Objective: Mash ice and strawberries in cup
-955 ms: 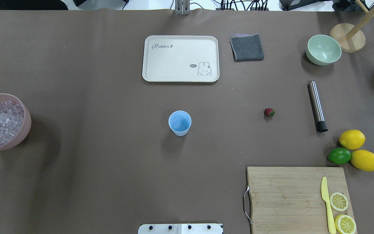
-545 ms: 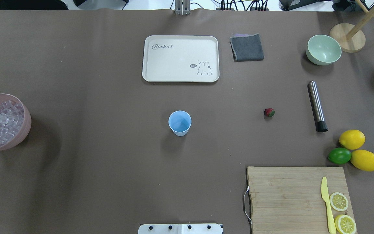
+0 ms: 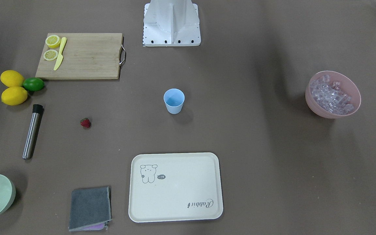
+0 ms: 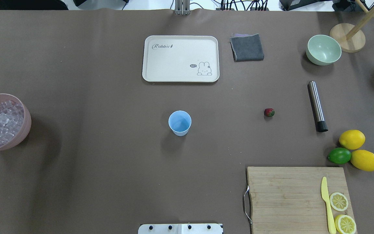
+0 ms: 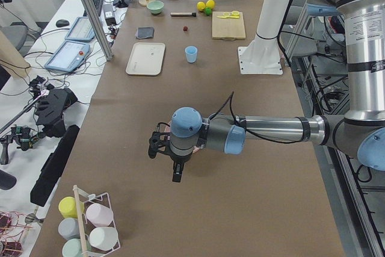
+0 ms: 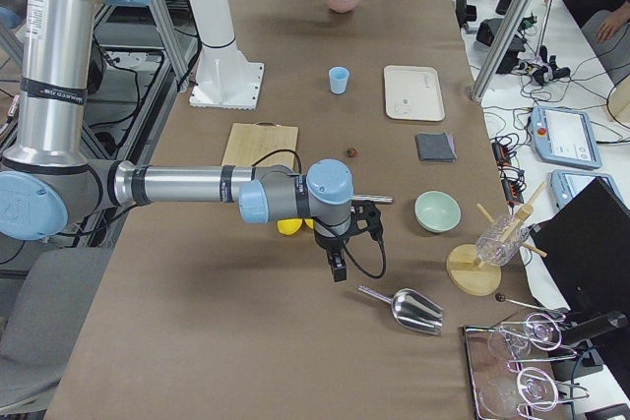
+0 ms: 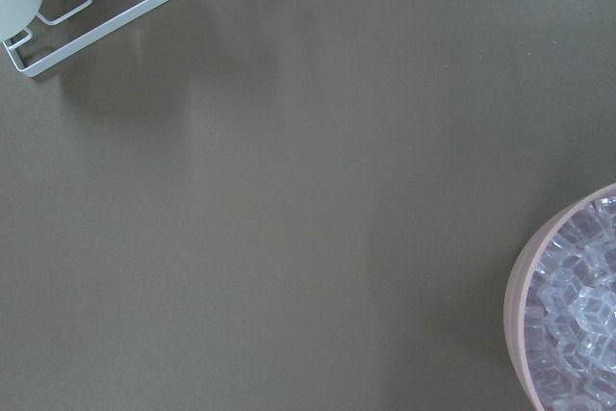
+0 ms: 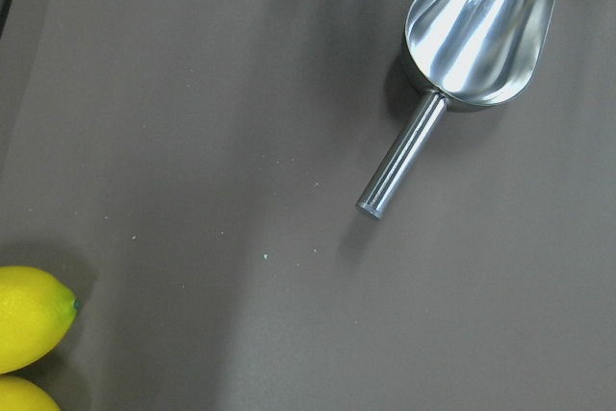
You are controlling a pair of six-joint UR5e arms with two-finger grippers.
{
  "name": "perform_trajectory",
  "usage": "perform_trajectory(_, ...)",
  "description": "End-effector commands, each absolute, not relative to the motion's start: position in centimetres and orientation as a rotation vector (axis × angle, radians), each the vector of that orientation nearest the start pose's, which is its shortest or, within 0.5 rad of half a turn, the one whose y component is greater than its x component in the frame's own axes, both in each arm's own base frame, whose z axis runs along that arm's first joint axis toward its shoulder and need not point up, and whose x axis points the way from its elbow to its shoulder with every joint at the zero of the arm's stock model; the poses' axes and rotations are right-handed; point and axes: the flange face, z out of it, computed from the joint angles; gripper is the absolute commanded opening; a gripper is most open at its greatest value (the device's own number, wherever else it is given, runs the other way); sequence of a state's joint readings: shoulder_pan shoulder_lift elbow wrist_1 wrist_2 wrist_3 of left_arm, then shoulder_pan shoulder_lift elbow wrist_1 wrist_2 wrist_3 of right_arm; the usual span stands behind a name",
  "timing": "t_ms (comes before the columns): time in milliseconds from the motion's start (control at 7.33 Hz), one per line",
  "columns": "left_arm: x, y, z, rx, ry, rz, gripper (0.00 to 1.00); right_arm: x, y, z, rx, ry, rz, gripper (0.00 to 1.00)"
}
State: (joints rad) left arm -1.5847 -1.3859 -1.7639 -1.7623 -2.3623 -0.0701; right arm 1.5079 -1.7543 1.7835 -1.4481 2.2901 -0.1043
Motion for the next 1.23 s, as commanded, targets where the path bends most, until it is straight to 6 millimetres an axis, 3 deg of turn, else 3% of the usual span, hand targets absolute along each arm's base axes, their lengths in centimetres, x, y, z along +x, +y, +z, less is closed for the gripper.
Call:
perform_trajectory(0, -6.8, -42.4, 62.5, 0.176, 0.796, 0.000, 0.98, 4.1, -42.6, 62.8, 0.160, -0.718, -0.213, 1.00)
perform_trajectory(1091, -6.8, -42.5, 61.7, 0.191, 0.802, 0.006, 0.98, 4.1, -41.5, 62.7, 0.146, -0.734, -0.179, 1.00)
